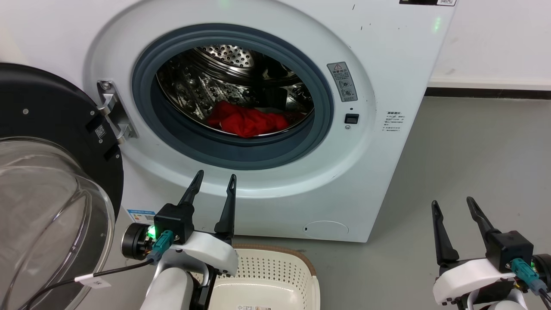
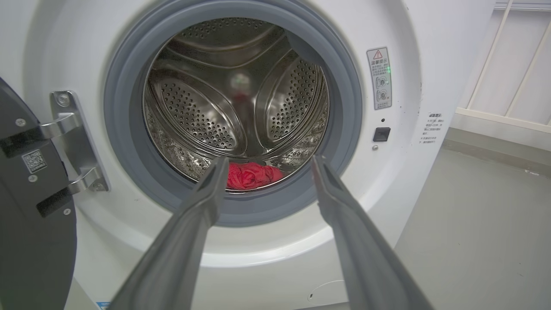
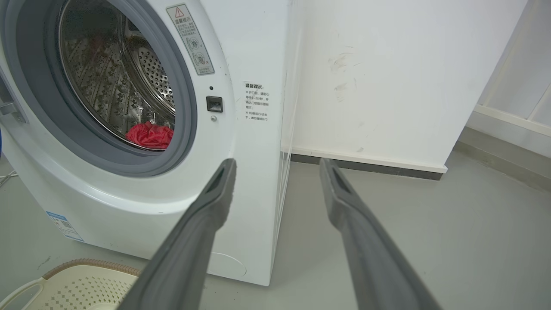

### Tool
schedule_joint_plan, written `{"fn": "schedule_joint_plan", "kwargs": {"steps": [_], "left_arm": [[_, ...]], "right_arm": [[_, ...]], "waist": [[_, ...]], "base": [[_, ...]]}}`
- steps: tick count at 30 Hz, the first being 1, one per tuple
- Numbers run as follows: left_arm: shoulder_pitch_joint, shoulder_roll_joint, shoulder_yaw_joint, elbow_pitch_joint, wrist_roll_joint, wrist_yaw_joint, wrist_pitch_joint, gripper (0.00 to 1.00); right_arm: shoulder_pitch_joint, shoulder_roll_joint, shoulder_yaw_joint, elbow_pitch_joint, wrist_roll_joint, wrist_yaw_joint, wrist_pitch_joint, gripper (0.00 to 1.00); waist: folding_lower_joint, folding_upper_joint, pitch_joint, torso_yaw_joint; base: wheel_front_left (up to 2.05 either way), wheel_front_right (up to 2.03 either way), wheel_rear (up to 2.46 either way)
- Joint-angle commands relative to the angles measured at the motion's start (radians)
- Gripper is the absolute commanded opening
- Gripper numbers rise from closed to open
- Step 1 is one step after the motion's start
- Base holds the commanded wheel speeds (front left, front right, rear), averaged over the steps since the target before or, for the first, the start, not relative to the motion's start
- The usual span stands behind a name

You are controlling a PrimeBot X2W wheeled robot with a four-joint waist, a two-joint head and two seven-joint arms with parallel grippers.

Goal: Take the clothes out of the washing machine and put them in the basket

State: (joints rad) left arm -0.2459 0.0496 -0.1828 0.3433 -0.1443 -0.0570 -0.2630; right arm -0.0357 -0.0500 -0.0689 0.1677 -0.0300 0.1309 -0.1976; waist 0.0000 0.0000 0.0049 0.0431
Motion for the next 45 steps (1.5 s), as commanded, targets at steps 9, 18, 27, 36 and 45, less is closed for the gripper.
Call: {"fn": "schedule_joint_plan", "kwargs": {"steps": [9, 18, 27, 36, 45], "left_arm": [[-0.060, 0.001, 0.005, -0.002, -0.007, 0.014, -0.003, 1.00], [-0.220, 0.010, 0.049, 0.043, 0.020, 0.032, -0.002, 1.00], [-0.438, 0.053, 0.088, 0.200, 0.040, 0.031, -0.002, 1.00], [-0.669, 0.112, 0.089, 0.464, 0.055, 0.029, 0.020, 1.00], [-0.868, 0.196, 0.090, 0.690, 0.059, 0.023, 0.172, 1.00]], "right_arm": [[-0.021, 0.000, 0.009, -0.038, 0.011, 0.000, 0.008, 1.00], [-0.071, 0.000, 0.040, -0.111, 0.029, 0.000, 0.018, 1.00], [-0.139, 0.000, 0.077, -0.125, 0.055, 0.000, 0.004, 1.00], [-0.200, 0.000, 0.123, -0.079, 0.088, 0.000, -0.026, 1.00], [-0.242, 0.000, 0.166, -0.024, 0.136, 0.000, -0.053, 1.00]], "waist": [[0.0000, 0.0000, 0.048, -0.006], [0.0000, 0.0000, 0.190, -0.050], [0.0000, 0.0000, 0.336, -0.117], [0.0000, 0.0000, 0.413, -0.191], [0.0000, 0.0000, 0.471, -0.267]], "base": [[0.00, 0.00, 0.00], [0.00, 0.00, 0.00], [0.00, 0.00, 0.00], [0.00, 0.00, 0.00], [0.00, 0.00, 0.00]]}}
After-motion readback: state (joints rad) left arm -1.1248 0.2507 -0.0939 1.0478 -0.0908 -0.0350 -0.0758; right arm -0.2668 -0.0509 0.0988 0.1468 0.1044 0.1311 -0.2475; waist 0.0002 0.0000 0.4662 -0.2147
